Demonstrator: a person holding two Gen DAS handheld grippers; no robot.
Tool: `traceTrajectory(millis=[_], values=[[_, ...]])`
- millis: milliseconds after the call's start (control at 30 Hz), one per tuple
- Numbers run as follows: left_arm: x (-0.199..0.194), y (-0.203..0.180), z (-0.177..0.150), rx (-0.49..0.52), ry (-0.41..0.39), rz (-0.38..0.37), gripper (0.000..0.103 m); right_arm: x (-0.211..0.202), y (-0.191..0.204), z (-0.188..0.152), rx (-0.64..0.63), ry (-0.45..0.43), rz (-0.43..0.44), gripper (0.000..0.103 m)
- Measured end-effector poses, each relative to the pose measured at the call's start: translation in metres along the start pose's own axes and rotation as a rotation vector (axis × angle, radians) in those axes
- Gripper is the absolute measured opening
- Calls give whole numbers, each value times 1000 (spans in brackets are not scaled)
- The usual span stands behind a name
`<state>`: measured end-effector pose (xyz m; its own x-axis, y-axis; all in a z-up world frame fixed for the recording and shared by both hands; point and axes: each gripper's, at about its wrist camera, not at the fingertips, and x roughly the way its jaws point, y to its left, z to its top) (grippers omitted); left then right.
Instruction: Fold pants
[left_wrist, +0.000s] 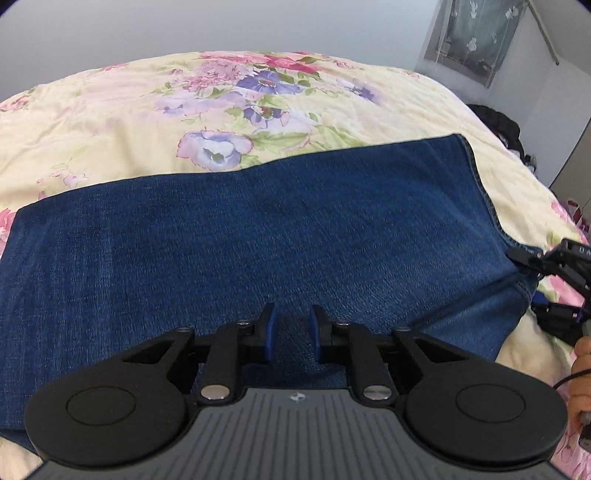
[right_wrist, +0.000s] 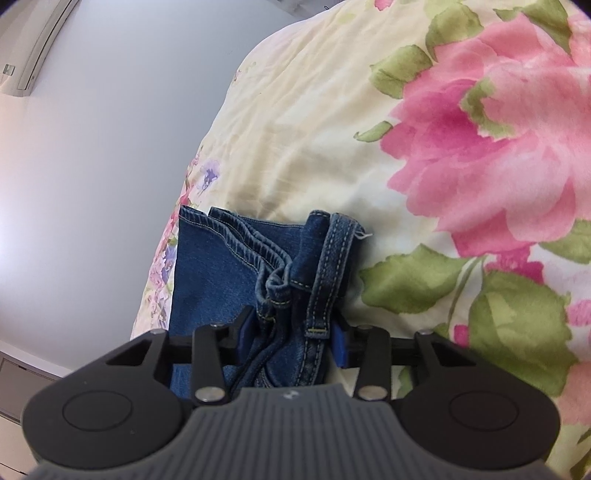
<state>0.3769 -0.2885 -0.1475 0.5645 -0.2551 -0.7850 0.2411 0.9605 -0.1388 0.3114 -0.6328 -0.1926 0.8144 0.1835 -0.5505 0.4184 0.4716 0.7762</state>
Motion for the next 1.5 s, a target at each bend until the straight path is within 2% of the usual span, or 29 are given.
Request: traceTrajectory(millis=[167, 400, 633, 767, 833, 933, 1033, 1167, 1333, 1500], values=[[13, -17, -14, 111, -17, 71, 18, 5, 1, -2, -33, -15, -5, 29], [10, -18, -14, 131, -19, 71, 18, -1, 23, -1, -130, -31, -23, 18], [-2, -12, -13, 130, -11, 46, 18, -29, 85, -8, -327, -95, -24, 11], [-23, 2, -23, 138, 17, -41, 19, -43, 130, -21, -453, -130, -31, 10], [-38, 20, -27, 110, 16, -81, 20, -48, 151, -29, -503, -149, -30, 10], [-64, 65, -21, 8, -11, -108, 20, -54, 182, -46, -565, -171, -14, 10], [-90, 117, -7, -78, -41, -85, 20, -57, 215, -71, -647, -185, 1, 10], [-124, 180, 6, -123, -104, -11, 20, -54, 260, -115, -767, -190, 17, 10], [-148, 245, 6, -184, -137, 46, 20, -40, 302, -171, -859, -143, 68, 10], [-154, 293, -8, -264, -125, 61, 20, -16, 315, -244, -936, -17, 132, 10]])
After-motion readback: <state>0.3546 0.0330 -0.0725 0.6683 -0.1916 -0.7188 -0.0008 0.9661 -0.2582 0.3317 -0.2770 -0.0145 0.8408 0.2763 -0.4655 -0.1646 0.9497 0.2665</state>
